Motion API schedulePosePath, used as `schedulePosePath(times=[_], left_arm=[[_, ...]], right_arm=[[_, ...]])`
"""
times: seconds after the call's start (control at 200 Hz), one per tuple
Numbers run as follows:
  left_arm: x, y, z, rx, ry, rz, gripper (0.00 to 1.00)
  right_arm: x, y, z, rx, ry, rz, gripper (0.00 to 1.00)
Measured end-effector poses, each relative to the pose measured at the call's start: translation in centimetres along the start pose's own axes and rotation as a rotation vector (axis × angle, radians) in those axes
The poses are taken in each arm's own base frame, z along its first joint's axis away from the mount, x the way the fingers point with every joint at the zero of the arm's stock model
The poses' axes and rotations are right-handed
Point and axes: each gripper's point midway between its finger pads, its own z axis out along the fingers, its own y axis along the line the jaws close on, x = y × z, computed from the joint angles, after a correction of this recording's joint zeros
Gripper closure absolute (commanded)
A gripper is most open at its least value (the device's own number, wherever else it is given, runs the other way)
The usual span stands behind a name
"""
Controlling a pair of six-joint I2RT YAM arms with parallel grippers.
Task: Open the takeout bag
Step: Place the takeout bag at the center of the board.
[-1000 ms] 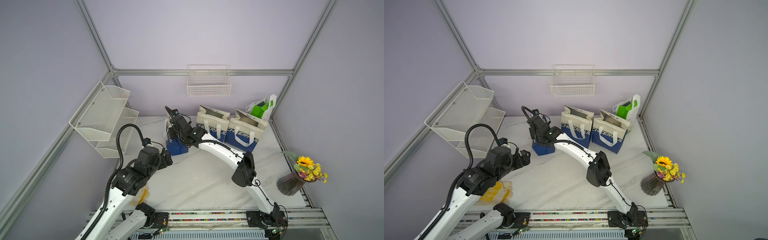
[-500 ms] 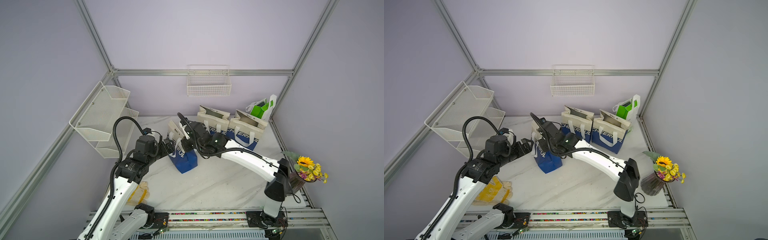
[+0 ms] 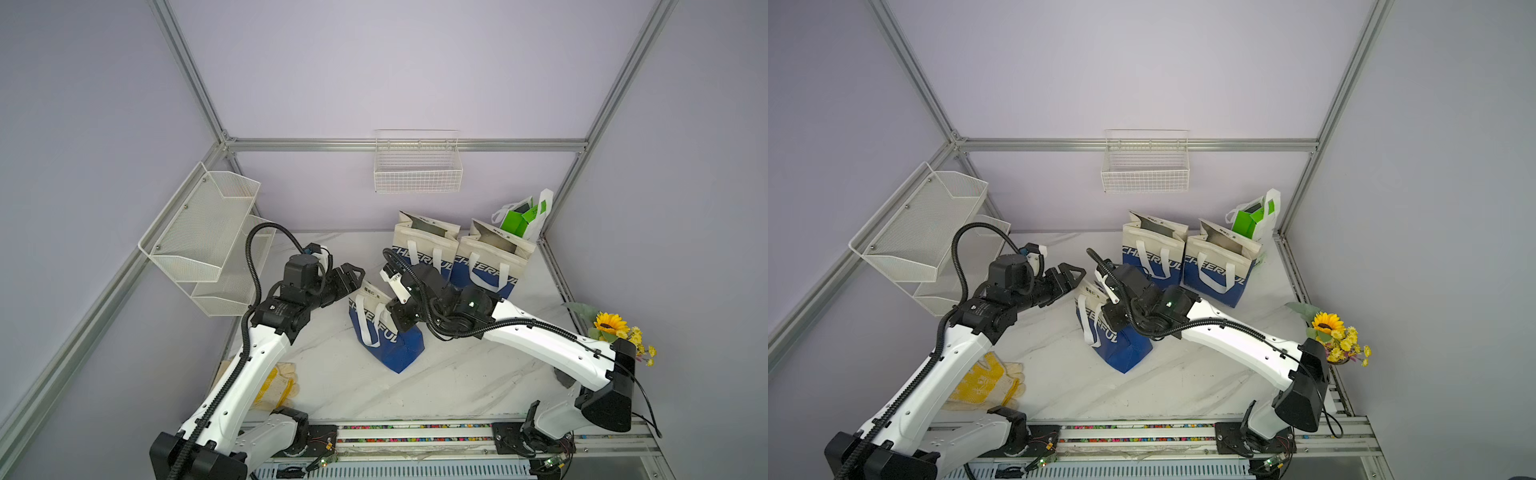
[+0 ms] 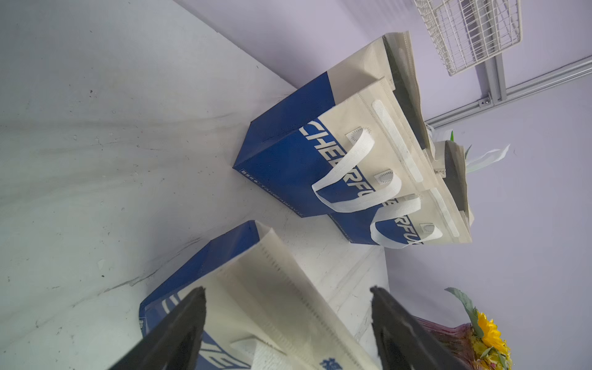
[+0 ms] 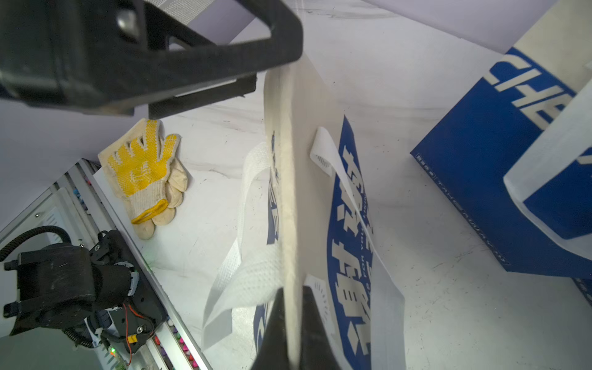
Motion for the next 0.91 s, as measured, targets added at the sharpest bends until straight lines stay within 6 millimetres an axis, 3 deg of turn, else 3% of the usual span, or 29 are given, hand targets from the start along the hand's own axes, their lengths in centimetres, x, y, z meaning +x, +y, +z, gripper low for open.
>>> schedulePosePath(times=[0.31, 0.44, 0.62, 0.73, 0.76, 0.81, 0.905], left_arm=[[-3.5, 3.4, 0.2, -0.054, -0.073, -0.088, 0.21], [-3.7, 2.8, -0.1, -0.02, -0.074, -0.102, 0.23], [-3.4, 1.3, -1.2, 0.051, -0.081, -0.119, 0.27], [-2.9, 0.2, -1.5, 0.081, -0.078, -0.109, 0.27], [-2.7, -0.1, -1.6, 0.089, -0.076, -0.107, 0.27], [-2.4, -0.5, -1.8, 0.1, -0.076, -0.109, 0.27], [-1.6, -0.8, -2.7, 0.121, -0.087, -0.122, 0.28]], right_arm=[[0.3, 0.4, 1.2, -0.133, 0.026, 0.023, 1.0], [1.7, 1.3, 1.4, -0.202, 0.055, 0.013, 1.0], [2.0, 2.0, 0.6, -0.246, 0.078, 0.022, 1.0], [1.9, 1.7, -0.3, -0.221, 0.103, 0.033, 0.63], [1.9, 1.5, -0.6, -0.209, 0.107, 0.041, 0.48], [1.9, 1.3, -1.0, -0.194, 0.11, 0.041, 0.41], [1.9, 1.0, -2.4, -0.181, 0.104, 0.049, 0.39]])
